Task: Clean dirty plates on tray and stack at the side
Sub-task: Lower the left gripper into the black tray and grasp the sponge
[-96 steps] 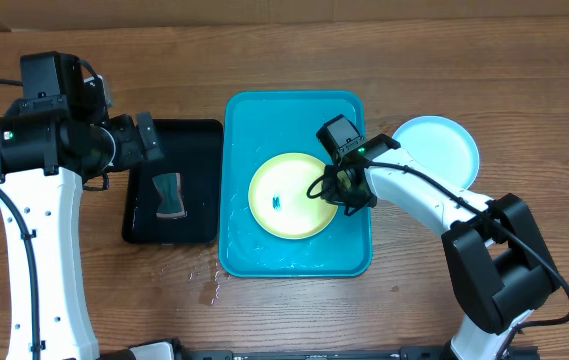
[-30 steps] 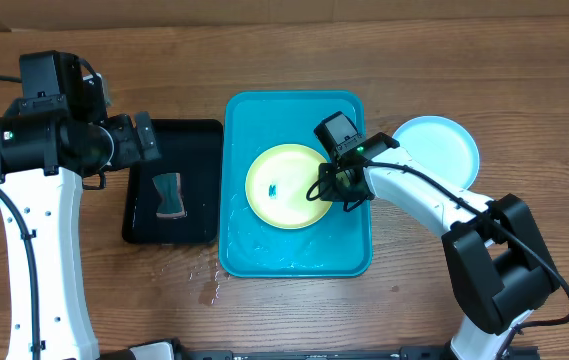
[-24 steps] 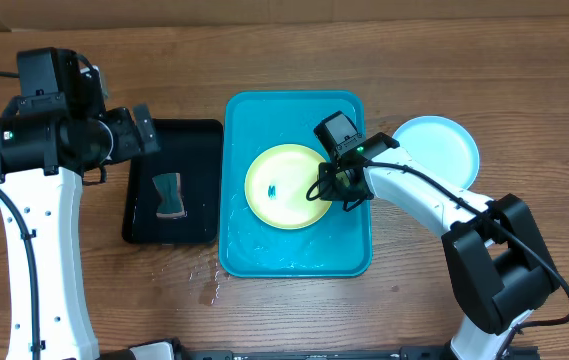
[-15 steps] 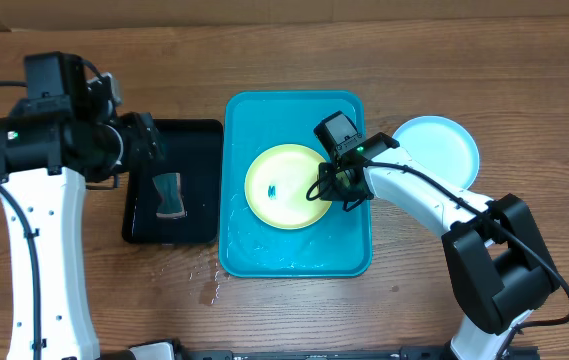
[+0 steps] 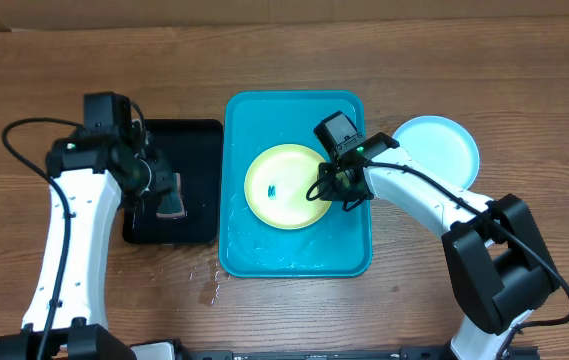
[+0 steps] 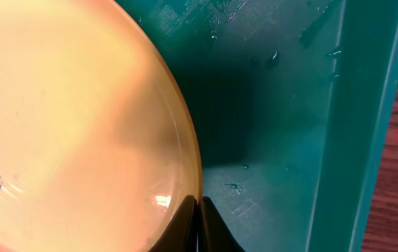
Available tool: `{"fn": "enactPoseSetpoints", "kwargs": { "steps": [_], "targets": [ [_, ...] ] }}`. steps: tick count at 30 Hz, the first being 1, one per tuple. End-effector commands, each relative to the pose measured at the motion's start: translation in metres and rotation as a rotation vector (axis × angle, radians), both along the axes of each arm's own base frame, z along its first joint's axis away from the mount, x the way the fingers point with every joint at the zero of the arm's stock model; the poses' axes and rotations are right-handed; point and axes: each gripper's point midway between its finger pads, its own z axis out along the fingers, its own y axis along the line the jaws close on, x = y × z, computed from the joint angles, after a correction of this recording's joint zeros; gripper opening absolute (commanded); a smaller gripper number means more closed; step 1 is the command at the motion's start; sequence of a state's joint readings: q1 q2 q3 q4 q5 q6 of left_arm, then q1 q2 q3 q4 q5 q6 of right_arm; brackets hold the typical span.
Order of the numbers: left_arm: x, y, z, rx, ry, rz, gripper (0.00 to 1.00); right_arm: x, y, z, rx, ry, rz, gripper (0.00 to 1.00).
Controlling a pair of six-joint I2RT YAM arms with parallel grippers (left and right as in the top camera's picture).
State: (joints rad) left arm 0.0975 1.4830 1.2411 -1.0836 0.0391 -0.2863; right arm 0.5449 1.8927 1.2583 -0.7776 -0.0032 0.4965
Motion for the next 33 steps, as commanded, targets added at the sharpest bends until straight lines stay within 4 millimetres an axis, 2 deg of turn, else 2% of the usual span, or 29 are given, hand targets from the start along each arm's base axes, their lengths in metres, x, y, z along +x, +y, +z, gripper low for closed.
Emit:
{"fn": "enactPoseSetpoints", "kwargs": {
  "steps": [1,10,14,21,25,33],
  "targets": [
    [0.001,0.006,-0.013,0.048,0.010,0.010,0.34,0.006,0.005,0.008,0.015,-0.025,0.010,0.04],
    [0.013,0.009,-0.050,0.051,0.067,0.008,0.36,0.006,0.005,0.008,0.015,-0.025,0.010,0.04],
    [0.014,0.009,-0.070,0.051,0.119,-0.023,0.42,0.006,0.005,0.008,0.015,-0.025,0.010,0.04],
    [0.023,0.009,-0.090,0.059,0.138,-0.084,0.33,0.006,0.005,0.008,0.014,-0.025,0.010,0.04],
    [0.026,0.010,-0.100,0.060,0.149,-0.097,0.34,0.006,0.005,0.008,0.014,-0.025,0.010,0.04],
    [0.018,0.009,-0.124,0.050,0.229,-0.107,0.33,0.005,0.005,0.008,0.014,-0.025,0.010,0.04]
  ]
}}
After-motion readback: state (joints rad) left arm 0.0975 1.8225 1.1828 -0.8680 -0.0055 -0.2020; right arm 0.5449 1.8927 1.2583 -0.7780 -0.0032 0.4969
